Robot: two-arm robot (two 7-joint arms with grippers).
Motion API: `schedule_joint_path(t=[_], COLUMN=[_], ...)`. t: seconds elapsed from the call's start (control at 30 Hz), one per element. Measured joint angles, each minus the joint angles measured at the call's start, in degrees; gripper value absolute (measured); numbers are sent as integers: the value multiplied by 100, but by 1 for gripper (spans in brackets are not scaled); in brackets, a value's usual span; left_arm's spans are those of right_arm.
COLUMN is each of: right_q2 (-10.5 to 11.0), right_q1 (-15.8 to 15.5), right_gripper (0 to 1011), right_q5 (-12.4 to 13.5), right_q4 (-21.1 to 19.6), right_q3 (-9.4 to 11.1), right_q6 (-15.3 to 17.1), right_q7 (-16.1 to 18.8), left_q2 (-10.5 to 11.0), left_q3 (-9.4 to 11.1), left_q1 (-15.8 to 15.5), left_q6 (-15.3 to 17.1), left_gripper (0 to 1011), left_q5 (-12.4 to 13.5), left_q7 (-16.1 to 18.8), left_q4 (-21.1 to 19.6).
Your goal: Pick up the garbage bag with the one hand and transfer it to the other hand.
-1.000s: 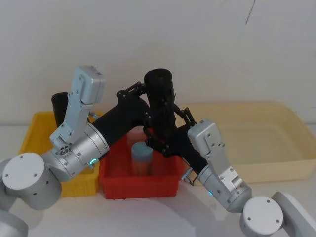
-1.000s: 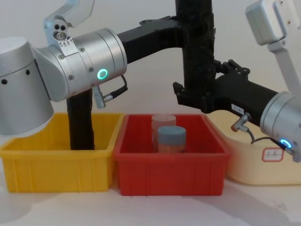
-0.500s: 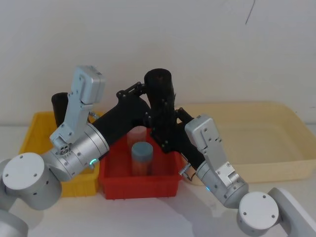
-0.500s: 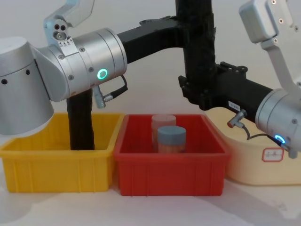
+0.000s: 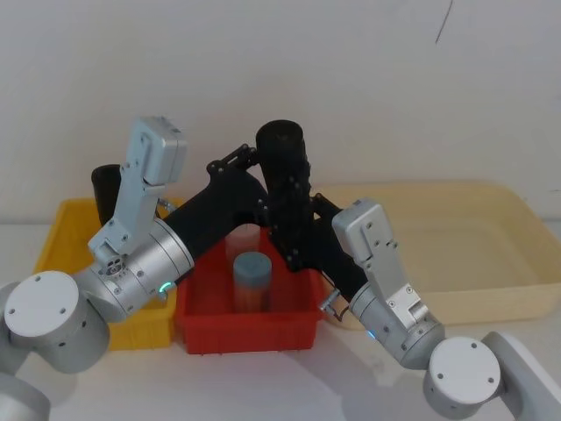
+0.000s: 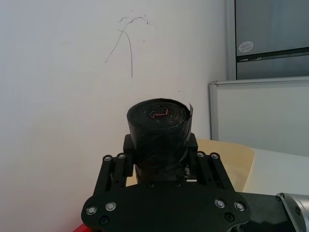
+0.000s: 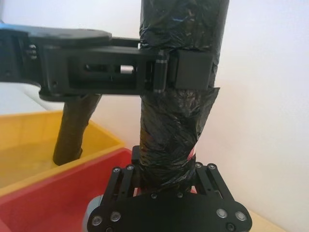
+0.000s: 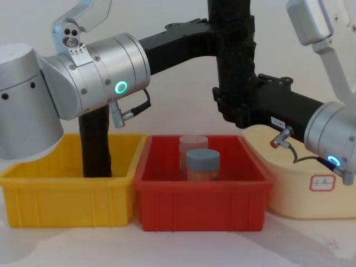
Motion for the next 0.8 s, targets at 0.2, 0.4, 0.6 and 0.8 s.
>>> schedule_joint_path(t=[0.2, 0.4, 0.6, 0.8], right_q2=[9, 3, -40, -115], right_q1=[-8, 13, 98, 232], right_gripper=[494, 494, 494, 494], right_q5=[102, 163, 172, 144], right_q4=[-74, -92, -21, 116], right_q3=[19, 59, 138, 252], right_q6=[81, 172, 263, 403], right_q7=[45, 43, -54, -245], left_q2=[0, 0, 0, 0], left_q3=[0, 0, 0, 0], left_q1=[0, 0, 0, 0], left_q6=[0, 1, 1, 1], left_gripper=[752, 929, 1000, 1000], left_q5=[0, 0, 0, 1], left_q7=[0, 0, 0, 0], left_q4=[0, 0, 1, 1])
